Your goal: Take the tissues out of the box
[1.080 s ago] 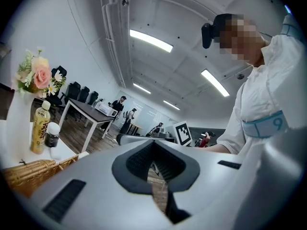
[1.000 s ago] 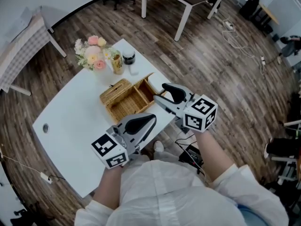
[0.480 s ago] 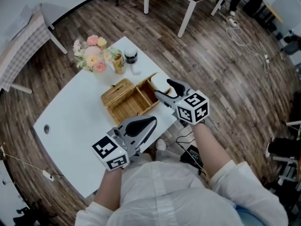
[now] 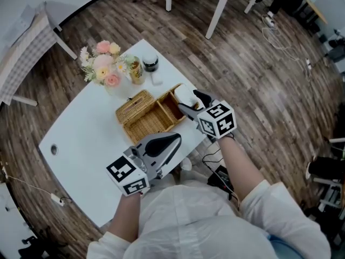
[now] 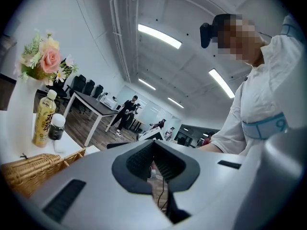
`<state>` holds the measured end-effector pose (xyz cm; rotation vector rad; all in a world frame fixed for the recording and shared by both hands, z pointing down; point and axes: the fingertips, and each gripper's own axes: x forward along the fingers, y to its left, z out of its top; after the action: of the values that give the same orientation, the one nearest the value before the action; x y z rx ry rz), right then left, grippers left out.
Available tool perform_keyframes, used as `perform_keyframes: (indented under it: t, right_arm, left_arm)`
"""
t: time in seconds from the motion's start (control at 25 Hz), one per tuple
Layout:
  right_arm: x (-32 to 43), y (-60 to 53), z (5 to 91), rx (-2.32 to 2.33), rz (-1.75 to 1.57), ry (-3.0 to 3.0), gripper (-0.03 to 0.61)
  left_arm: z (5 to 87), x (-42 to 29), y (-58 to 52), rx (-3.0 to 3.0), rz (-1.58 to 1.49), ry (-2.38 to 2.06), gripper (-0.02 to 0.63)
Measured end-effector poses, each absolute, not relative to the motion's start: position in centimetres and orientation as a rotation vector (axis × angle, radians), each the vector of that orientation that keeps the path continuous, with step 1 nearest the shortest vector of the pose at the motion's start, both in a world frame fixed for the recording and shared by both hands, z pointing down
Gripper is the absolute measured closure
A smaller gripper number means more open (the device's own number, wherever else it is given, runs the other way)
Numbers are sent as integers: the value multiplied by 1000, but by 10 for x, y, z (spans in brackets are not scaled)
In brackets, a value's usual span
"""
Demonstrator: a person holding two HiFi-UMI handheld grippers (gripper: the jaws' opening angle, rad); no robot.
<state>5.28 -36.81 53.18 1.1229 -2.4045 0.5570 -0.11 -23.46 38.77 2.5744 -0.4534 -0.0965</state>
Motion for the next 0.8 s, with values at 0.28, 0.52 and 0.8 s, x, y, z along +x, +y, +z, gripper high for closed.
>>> perform_keyframes:
  t: [0.28,0.52,0.8]
  right_arm:
    - [57,-379,558,1119,523,-2309,258]
    - [55,-385,577,1106,521,-2265,258]
    - [56,-390,589,1120,511,-2217,259]
  left_arm:
    - [392,1,-240,2566,-67,-444,612]
    - [399,0,-242,2554,-43,-442,612]
    - [403,-2,-244,2542,-35,-442,612]
